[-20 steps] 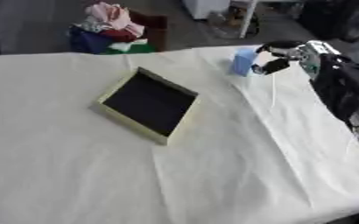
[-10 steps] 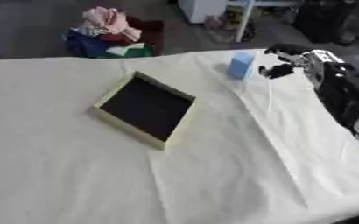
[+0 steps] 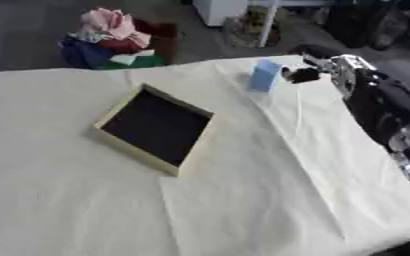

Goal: Pick up objects on the table and place them in the box.

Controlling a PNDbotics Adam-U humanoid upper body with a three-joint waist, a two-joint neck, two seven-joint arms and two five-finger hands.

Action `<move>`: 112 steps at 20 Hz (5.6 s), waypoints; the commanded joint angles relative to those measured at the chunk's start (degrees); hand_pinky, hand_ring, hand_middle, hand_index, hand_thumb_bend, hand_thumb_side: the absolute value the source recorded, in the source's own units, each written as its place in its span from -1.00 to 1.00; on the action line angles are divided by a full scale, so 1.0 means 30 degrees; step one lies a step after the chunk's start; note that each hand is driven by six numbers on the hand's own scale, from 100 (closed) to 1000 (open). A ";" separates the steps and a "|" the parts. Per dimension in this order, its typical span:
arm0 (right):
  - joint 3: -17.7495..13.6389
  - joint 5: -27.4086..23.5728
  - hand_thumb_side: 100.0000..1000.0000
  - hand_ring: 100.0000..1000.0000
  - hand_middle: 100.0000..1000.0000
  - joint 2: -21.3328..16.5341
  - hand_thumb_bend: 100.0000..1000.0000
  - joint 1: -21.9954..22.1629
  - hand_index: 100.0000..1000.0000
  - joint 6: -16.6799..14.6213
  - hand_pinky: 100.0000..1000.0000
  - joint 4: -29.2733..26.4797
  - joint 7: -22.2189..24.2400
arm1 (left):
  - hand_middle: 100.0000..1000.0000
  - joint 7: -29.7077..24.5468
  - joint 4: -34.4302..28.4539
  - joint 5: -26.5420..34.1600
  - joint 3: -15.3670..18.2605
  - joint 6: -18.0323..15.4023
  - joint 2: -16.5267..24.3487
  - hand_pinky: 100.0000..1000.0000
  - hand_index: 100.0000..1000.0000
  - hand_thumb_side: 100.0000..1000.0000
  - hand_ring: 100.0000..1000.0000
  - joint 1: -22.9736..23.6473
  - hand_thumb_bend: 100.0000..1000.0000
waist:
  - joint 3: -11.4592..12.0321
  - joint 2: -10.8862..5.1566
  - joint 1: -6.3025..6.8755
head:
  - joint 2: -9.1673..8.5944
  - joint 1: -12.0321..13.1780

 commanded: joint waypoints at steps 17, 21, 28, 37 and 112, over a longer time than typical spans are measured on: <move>0.0101 -0.0184 0.62 1.00 1.00 -0.0309 -1.00 -0.0891 1.00 0.0015 1.00 -0.0112 0.0541 | -0.28 -0.0282 -0.0178 0.0168 -0.0036 -0.0042 0.0050 0.23 0.13 0.16 -0.35 -0.0222 -0.40 | 0.0546 0.0453 0.0263 | -0.0468 -0.0443; 0.0088 -0.0108 0.58 1.00 1.00 -0.0299 -1.00 -0.0884 1.00 0.0164 1.00 -0.0090 0.0249 | -0.30 -0.0288 -0.0193 0.0184 -0.0037 -0.0044 0.0025 0.23 0.13 0.16 -0.35 -0.0220 -0.40 | 0.0625 0.0595 0.0307 | -0.0522 -0.0491; -0.0038 0.0523 0.30 1.00 1.00 -0.0354 -1.00 -0.0950 1.00 0.1097 1.00 -0.0445 -0.2390 | -0.31 -0.0240 -0.0187 0.0203 0.0001 -0.0021 -0.0001 0.23 0.13 0.16 -0.36 -0.0144 -0.40 | 0.0588 0.0754 0.0369 | -0.0502 -0.0540; -0.0085 0.0683 0.13 1.00 1.00 -0.0475 -1.00 -0.1240 1.00 0.1258 1.00 -0.0929 -0.4162 | -0.31 -0.0229 -0.0124 0.0196 0.0025 0.0012 -0.0019 0.23 0.14 0.16 -0.36 0.0067 -0.40 | 0.0396 0.0792 0.0548 | -0.0408 -0.0598; 0.5399 -0.0820 -1.00 0.11 -0.34 0.7120 -1.00 -0.2445 1.00 -0.5608 0.09 -1.1657 0.6177 | -0.28 0.0697 -0.1226 0.0055 0.0768 -0.0350 -0.0564 0.23 0.16 0.16 -0.32 0.1255 -0.46 | -0.1143 -0.0814 0.0941 | 0.0649 -0.0636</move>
